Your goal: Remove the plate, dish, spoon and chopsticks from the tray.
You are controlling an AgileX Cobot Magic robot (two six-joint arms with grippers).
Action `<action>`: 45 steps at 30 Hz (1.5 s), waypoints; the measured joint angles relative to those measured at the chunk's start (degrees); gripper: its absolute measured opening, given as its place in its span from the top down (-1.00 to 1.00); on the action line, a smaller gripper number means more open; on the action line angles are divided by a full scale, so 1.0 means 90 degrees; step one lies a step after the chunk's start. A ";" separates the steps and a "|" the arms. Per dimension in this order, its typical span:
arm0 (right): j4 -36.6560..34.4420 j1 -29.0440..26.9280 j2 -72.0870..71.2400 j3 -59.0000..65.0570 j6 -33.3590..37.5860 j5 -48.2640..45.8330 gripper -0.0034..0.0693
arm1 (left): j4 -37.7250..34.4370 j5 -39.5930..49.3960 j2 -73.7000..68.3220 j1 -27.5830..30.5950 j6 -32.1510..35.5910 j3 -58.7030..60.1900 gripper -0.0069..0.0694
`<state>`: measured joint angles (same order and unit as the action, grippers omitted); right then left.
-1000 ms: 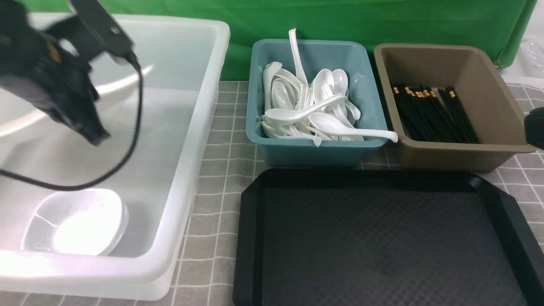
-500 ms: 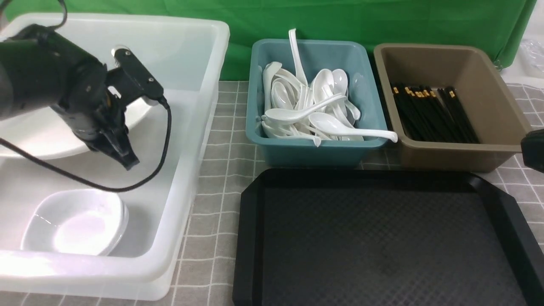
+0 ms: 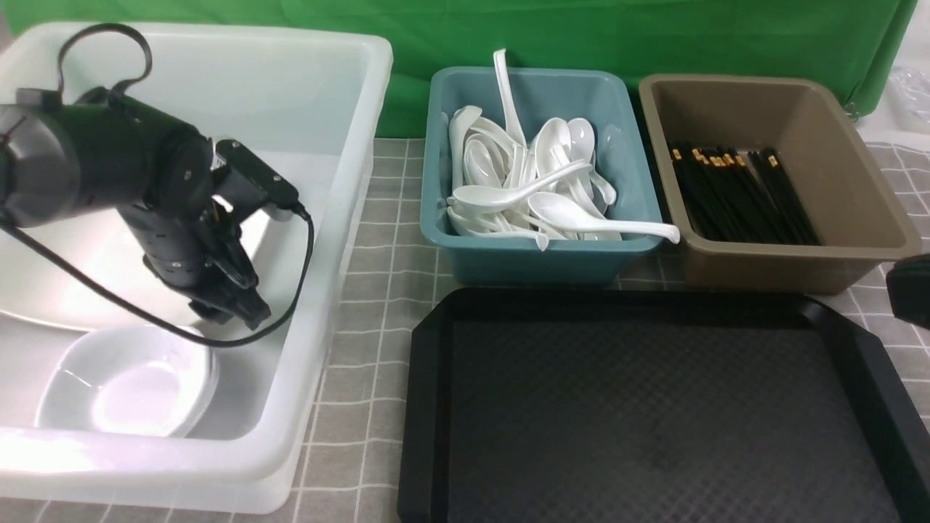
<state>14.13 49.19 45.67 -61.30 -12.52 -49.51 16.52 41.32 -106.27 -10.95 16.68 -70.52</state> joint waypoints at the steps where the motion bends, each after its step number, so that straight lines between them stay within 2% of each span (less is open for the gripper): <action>1: -0.0017 0.0000 0.0000 0.0000 0.0006 -0.0009 0.84 | -0.0013 0.0015 0.0047 0.0000 0.0000 0.0000 -0.13; 3: -0.0017 0.0000 0.0000 0.0000 0.0007 -0.0016 0.83 | -0.0220 0.0036 0.0308 -0.0006 -0.0012 0.0000 -0.23; 6: -0.0017 0.0000 0.0000 0.0000 0.0007 -0.0016 0.83 | -0.0676 0.0022 0.0871 -0.0069 -0.0048 0.0000 -0.28; 8: -0.0017 0.0000 0.0000 0.0000 0.0009 -0.0016 0.82 | -0.1486 -0.0110 0.1707 -0.0202 -0.0069 0.0000 -0.25; 11: -0.0017 0.0000 0.0000 0.0000 0.0009 -0.0016 0.82 | -0.2355 -0.0360 0.3030 -0.0510 0.0013 0.0075 0.01; 14: -0.0012 0.0000 0.0000 0.0000 0.0009 -0.0047 0.81 | -0.3064 -0.1015 0.4588 -0.0944 0.0287 0.0620 0.47; 16: -0.0012 0.0000 0.0000 0.0000 -0.0022 -0.0098 0.80 | -0.3337 -0.1505 0.5501 -0.1188 0.0347 0.1201 0.69; 19: -0.0012 0.0000 0.0000 0.0000 -0.0058 -0.0222 0.80 | -0.3467 -0.2250 0.6555 -0.1414 0.0403 0.2101 0.79; 23: -0.0012 0.0000 0.0000 0.0000 -0.0113 -0.0363 0.78 | -0.3482 -0.3341 0.7869 -0.1467 0.0464 0.3580 0.80; 29: -0.0012 0.0000 0.0000 0.0000 -0.0139 -0.0377 0.75 | -0.3482 -0.4949 0.8803 -0.1467 0.0477 0.5038 0.80; 33: -0.0012 0.0000 0.0000 0.0000 -0.0147 -0.0377 0.72 | -0.3400 -0.5309 0.8908 -0.1467 0.0481 0.5523 0.80; 39: -0.0012 -0.0012 0.0000 0.0000 -0.0156 -0.0379 0.67 | -0.3170 -0.5337 0.8908 -0.1467 0.0481 0.6224 0.80; 45: -0.0250 -0.0733 -0.0036 0.0000 -0.0155 -0.0373 0.63 | -0.3122 -0.5337 0.8908 -0.1467 0.0481 0.6905 0.80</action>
<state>11.88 42.58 45.35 -61.30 -13.92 -52.87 -11.58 -6.72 -26.09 -24.15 21.01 -8.37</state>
